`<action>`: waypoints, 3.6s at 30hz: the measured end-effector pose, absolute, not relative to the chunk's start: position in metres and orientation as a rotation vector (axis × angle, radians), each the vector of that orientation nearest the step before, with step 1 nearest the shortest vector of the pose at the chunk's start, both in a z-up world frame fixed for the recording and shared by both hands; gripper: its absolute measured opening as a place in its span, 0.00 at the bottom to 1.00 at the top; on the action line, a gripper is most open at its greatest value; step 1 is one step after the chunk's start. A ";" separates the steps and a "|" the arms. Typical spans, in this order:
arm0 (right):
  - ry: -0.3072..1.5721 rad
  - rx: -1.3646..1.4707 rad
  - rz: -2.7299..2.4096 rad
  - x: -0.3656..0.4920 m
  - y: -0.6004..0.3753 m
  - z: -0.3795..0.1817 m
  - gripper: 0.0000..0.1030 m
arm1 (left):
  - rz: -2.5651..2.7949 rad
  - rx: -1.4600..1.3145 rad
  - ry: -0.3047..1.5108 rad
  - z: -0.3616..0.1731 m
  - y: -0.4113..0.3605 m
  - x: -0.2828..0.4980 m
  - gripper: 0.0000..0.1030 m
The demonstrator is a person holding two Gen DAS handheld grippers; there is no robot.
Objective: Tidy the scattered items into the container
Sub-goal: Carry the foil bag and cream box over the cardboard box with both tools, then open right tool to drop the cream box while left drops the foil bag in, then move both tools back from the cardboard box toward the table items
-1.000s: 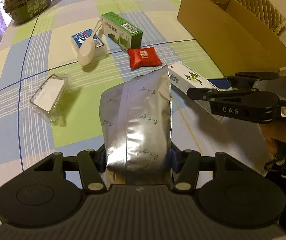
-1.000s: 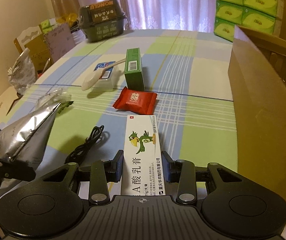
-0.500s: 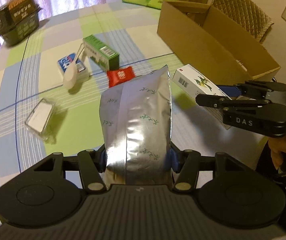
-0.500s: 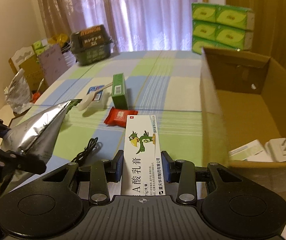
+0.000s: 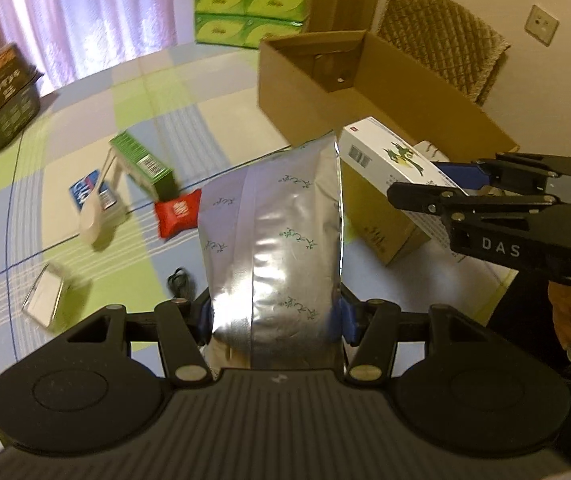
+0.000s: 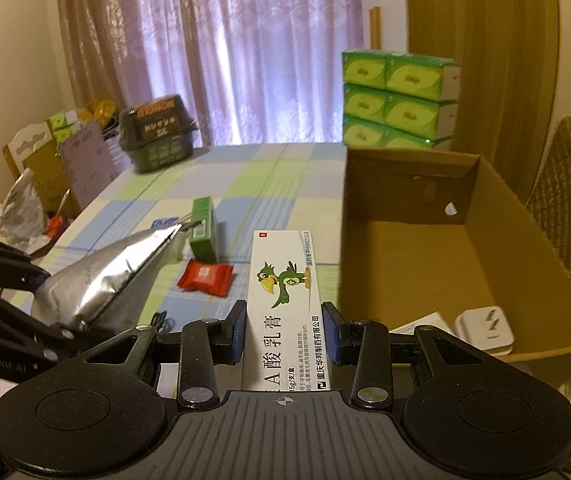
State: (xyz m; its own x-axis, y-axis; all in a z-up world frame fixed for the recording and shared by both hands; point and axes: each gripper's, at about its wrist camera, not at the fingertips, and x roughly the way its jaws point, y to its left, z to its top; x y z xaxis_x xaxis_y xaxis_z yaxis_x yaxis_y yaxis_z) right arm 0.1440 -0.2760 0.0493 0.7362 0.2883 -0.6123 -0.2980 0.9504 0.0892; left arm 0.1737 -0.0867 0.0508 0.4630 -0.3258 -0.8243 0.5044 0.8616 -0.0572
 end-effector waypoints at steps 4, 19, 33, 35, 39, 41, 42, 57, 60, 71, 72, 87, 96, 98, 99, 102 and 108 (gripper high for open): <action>0.651 -0.021 0.316 0.140 -0.281 0.058 0.39 | -0.532 0.220 0.951 0.056 -0.098 0.173 0.51; 0.573 0.006 0.209 0.156 -0.341 0.096 0.39 | -0.600 0.233 0.899 0.086 -0.153 0.194 0.51; 0.588 0.001 0.096 0.190 -0.417 0.098 0.14 | -0.693 0.154 0.888 0.095 -0.248 0.237 0.51; 0.607 -0.001 0.098 0.198 -0.421 0.091 0.14 | -0.700 0.141 0.900 0.090 -0.259 0.245 0.51; 0.631 0.011 0.096 0.207 -0.433 0.079 0.14 | -0.702 0.128 0.925 0.079 -0.273 0.255 0.51; 0.637 0.021 0.096 0.207 -0.438 0.074 0.14 | -0.704 0.125 0.933 0.075 -0.278 0.258 0.51; 0.639 0.022 0.097 0.207 -0.440 0.072 0.14 | -0.706 0.123 0.937 0.073 -0.280 0.260 0.51; 0.659 -0.008 0.138 0.208 -0.438 0.062 0.14 | -0.637 -0.019 0.968 0.059 -0.290 0.290 0.52; 0.661 -0.012 0.131 0.208 -0.439 0.061 0.14 | -0.620 -0.008 0.978 0.055 -0.292 0.291 0.61; 0.651 -0.014 0.135 0.203 -0.438 0.064 0.14 | -0.567 -0.001 0.936 0.062 -0.264 0.278 0.70; 0.649 -0.014 0.138 0.202 -0.437 0.065 0.15 | -0.565 -0.003 0.931 0.064 -0.260 0.275 0.70; 0.546 -0.037 0.144 0.177 -0.414 0.091 0.95 | -0.408 0.058 0.822 0.071 -0.170 0.212 0.81; 0.540 -0.013 0.186 0.161 -0.382 0.102 0.95 | -0.298 0.001 0.832 0.062 -0.086 0.178 0.95; 0.534 -0.015 0.210 0.158 -0.371 0.105 0.95 | -0.265 0.008 0.840 0.057 -0.067 0.171 0.97; 0.533 -0.018 0.222 0.156 -0.365 0.105 0.95 | -0.247 0.010 0.845 0.055 -0.058 0.168 0.98; 0.531 -0.025 0.265 0.152 -0.343 0.108 0.95 | -0.195 -0.007 0.870 0.048 -0.029 0.161 0.98; 0.520 -0.054 0.371 0.143 -0.291 0.113 0.95 | -0.120 -0.029 0.885 0.041 0.016 0.144 0.98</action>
